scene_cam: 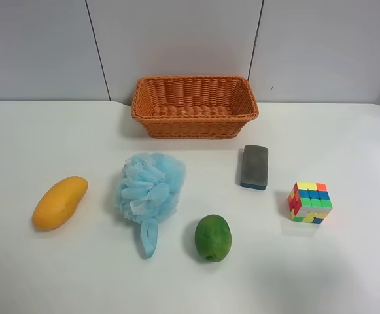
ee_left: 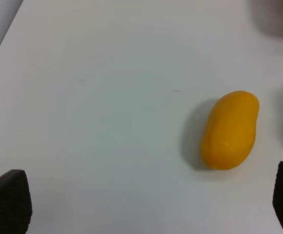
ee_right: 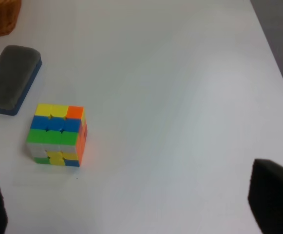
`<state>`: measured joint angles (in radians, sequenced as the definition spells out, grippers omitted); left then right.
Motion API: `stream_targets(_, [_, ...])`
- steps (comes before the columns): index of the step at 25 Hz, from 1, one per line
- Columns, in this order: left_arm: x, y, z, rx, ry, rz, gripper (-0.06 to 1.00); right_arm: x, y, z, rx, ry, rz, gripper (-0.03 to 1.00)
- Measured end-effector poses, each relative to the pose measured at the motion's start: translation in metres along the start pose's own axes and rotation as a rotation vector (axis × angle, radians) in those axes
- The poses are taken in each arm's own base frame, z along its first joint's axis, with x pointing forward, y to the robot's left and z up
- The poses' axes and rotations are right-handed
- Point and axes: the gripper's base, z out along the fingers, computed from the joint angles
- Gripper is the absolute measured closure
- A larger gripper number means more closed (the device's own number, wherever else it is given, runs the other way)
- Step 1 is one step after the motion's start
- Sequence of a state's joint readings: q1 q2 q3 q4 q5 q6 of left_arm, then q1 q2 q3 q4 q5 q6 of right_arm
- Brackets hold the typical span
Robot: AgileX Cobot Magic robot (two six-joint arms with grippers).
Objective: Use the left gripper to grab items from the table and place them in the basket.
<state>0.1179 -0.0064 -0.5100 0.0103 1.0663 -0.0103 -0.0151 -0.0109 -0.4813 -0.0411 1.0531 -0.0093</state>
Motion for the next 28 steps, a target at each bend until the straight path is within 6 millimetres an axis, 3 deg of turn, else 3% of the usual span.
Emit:
stream_targets(12, [-0.003,0.0,-0.001,0.0,-0.004,0.01,-0.05,0.0,0.0,0.0,0.0,0.0,0.0,-0.03])
stream_targets(17, [-0.048,-0.001,-0.002,0.01,0.046,0.068,-0.05,0.0,0.0,0.0,0.0,0.0,0.0,-0.03])
stream_targets(20, [-0.084,-0.004,0.015,0.044,0.13,0.098,-0.05,0.0,0.0,0.0,0.0,0.0,0.0,-0.03])
stream_targets(24, [-0.126,-0.014,0.053,0.145,0.25,0.151,-0.05,0.0,0.0,0.0,0.0,0.0,0.0,-0.03])
stream_targets(28, [-0.146,-0.035,0.1,0.26,0.348,0.218,-0.05,0.0,0.0,0.0,0.0,0.0,0.0,-0.03])
